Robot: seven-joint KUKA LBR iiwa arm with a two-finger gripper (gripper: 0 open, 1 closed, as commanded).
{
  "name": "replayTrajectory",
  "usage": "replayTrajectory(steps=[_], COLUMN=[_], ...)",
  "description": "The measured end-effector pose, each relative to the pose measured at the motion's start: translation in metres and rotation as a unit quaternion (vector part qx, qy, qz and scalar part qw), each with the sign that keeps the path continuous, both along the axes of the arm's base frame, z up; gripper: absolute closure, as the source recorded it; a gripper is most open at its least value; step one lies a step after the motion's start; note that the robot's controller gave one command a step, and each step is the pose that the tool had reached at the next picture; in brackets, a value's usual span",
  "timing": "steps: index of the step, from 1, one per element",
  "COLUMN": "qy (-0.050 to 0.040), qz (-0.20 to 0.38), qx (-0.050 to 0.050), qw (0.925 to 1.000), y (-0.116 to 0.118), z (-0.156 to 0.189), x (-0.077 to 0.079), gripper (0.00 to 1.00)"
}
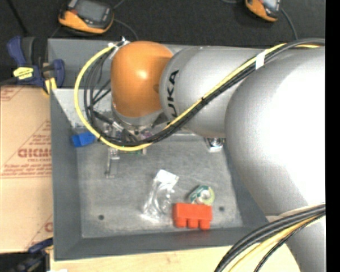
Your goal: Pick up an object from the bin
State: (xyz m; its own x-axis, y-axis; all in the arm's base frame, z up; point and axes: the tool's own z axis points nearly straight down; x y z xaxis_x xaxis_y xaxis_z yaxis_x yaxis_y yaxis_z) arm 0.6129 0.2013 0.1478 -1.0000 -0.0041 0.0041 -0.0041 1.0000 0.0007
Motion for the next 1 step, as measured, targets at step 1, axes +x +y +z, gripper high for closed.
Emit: replayTrajectory(steps=[1], qy=[-0.0006], qz=[0.037], qx=[-0.002], qw=[0.9993], y=[-0.0669], z=[-0.0818], x=[0.0334], gripper=[0.0])
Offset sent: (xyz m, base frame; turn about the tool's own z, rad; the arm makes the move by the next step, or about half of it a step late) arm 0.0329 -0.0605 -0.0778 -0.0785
